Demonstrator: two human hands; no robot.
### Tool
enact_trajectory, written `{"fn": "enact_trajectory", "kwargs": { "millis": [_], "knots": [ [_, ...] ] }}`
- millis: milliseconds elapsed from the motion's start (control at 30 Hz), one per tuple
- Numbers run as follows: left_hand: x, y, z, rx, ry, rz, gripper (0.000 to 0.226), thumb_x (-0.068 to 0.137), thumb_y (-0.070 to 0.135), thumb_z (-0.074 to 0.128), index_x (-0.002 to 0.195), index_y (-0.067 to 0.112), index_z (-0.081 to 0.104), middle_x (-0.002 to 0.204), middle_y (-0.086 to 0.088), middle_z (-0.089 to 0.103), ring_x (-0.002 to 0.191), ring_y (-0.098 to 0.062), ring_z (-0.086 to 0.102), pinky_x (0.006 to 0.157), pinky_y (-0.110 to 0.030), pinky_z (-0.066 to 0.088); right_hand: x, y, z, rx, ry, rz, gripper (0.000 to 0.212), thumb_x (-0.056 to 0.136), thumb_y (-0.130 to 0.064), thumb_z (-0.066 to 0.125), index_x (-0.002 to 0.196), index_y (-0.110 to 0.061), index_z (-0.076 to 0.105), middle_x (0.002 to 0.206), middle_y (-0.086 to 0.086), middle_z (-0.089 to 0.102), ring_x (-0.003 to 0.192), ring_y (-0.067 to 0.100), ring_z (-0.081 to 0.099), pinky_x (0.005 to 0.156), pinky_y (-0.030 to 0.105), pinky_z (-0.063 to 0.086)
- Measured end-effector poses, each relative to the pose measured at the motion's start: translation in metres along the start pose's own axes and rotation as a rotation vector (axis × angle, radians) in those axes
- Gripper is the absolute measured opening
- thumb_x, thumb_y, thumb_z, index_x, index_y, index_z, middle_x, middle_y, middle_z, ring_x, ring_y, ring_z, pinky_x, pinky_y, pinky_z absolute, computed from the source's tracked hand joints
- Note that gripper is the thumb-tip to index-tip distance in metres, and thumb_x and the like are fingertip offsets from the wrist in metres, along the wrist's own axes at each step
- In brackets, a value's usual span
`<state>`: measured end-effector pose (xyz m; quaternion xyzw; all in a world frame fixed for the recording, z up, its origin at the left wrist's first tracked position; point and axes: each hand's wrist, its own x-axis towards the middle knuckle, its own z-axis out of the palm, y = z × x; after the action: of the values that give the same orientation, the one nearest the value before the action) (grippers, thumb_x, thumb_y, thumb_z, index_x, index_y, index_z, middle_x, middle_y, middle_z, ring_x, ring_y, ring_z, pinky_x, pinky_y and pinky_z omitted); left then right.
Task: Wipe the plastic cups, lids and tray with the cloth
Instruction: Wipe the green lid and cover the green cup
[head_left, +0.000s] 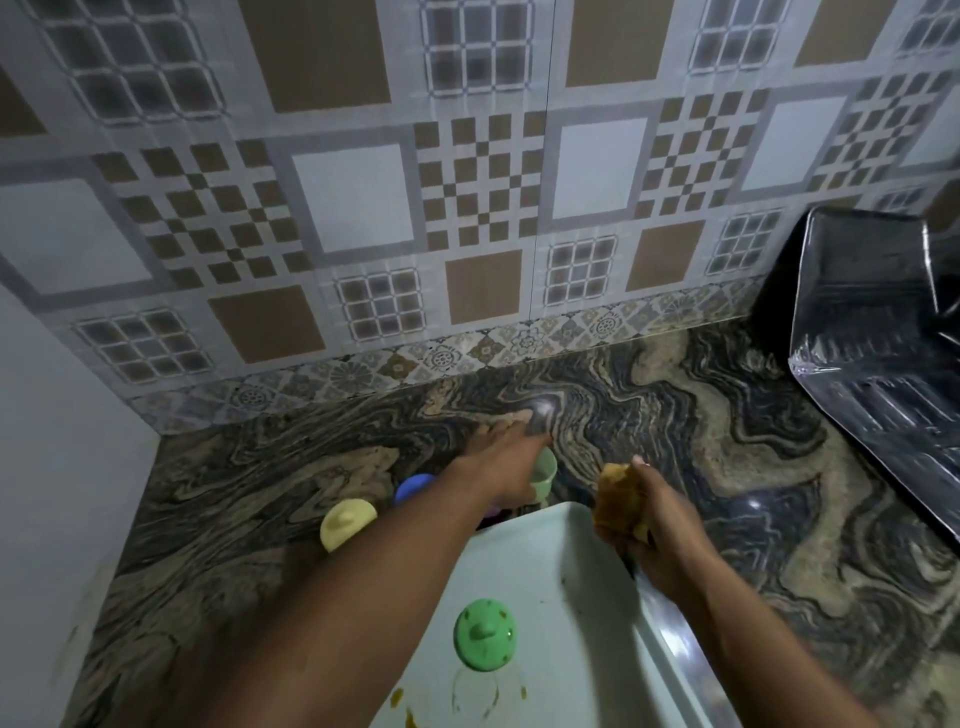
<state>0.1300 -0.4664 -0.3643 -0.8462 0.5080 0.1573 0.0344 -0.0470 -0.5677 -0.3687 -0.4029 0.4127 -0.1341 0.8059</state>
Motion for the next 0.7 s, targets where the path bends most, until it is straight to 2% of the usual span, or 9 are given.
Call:
{"fn": "enact_trajectory", "kwargs": {
  "millis": [67,133,233,300,400,533,600,700],
  "knots": [
    [-0.006,0.001,-0.003,-0.014,0.026,0.009,0.082,0.083,0.043,0.071,0.153,0.031,0.028,0.156,-0.01,0.03,0.144,-0.034,0.027,0.118,-0.05,0.023,-0.002,0.0,0.001,-0.013,0.002,-0.006,0.031,0.099,-0.045,0.05,0.08,-0.022,0.057,0.073,0.008,0.043,0.061,0.022,0.039,0.06,0.03,0.033],
    [-0.016,0.002,-0.007,-0.039,0.087,0.013,0.077,0.083,0.043,0.071,0.149,0.031,0.033,0.152,-0.008,0.034,0.14,-0.032,0.031,0.115,-0.049,0.027,-0.008,0.001,0.004,-0.043,-0.008,-0.029,0.032,0.097,-0.048,0.053,0.084,-0.02,0.063,0.078,0.011,0.049,0.066,0.024,0.045,0.065,0.032,0.04],
    [-0.04,0.006,-0.01,-0.095,0.212,0.024,0.057,0.085,0.043,0.068,0.136,0.03,0.045,0.139,-0.003,0.045,0.13,-0.029,0.039,0.108,-0.047,0.034,-0.021,0.008,0.007,-0.095,0.01,-0.034,0.04,0.093,-0.049,0.059,0.098,-0.011,0.071,0.086,0.016,0.064,0.08,0.03,0.058,0.075,0.042,0.051],
    [-0.059,0.009,-0.011,-0.129,0.255,0.035,0.045,0.086,0.041,0.066,0.127,0.028,0.052,0.13,-0.001,0.051,0.126,-0.027,0.043,0.104,-0.045,0.038,-0.028,0.015,0.007,-0.112,0.022,-0.031,0.034,0.093,-0.039,0.062,0.104,-0.008,0.07,0.091,0.017,0.067,0.085,0.031,0.062,0.076,0.044,0.053],
    [-0.094,0.012,-0.001,-0.145,0.209,0.063,0.035,0.086,0.038,0.066,0.119,0.026,0.062,0.114,0.0,0.064,0.112,-0.025,0.057,0.091,-0.037,0.048,-0.045,0.032,0.006,-0.176,0.059,-0.046,0.021,0.095,-0.022,0.054,0.097,-0.005,0.066,0.083,0.017,0.06,0.08,0.03,0.057,0.076,0.045,0.053],
    [-0.136,0.013,0.026,-0.174,0.03,0.077,0.036,0.085,0.04,0.07,0.119,0.027,0.064,0.108,0.005,0.067,0.103,-0.02,0.061,0.085,-0.036,0.052,-0.064,0.061,0.001,-0.315,0.015,-0.093,0.024,0.097,-0.02,0.05,0.094,-0.003,0.066,0.069,0.013,0.052,0.067,0.024,0.047,0.069,0.04,0.043],
    [-0.148,0.014,0.039,-0.131,0.004,0.067,0.036,0.085,0.039,0.071,0.119,0.028,0.064,0.11,0.005,0.067,0.104,-0.02,0.061,0.081,-0.034,0.05,-0.071,0.072,0.0,-0.386,-0.026,-0.103,0.031,0.099,-0.026,0.05,0.096,-0.002,0.07,0.07,0.012,0.058,0.068,0.025,0.051,0.067,0.037,0.044],
    [-0.158,0.015,0.05,-0.075,0.022,0.034,0.036,0.084,0.038,0.069,0.119,0.029,0.064,0.114,0.002,0.067,0.107,-0.024,0.061,0.082,-0.036,0.048,-0.083,0.08,0.002,-0.47,-0.064,-0.111,0.03,0.102,-0.028,0.049,0.096,-0.008,0.072,0.076,0.014,0.068,0.07,0.029,0.06,0.066,0.039,0.05]
  ]
}}
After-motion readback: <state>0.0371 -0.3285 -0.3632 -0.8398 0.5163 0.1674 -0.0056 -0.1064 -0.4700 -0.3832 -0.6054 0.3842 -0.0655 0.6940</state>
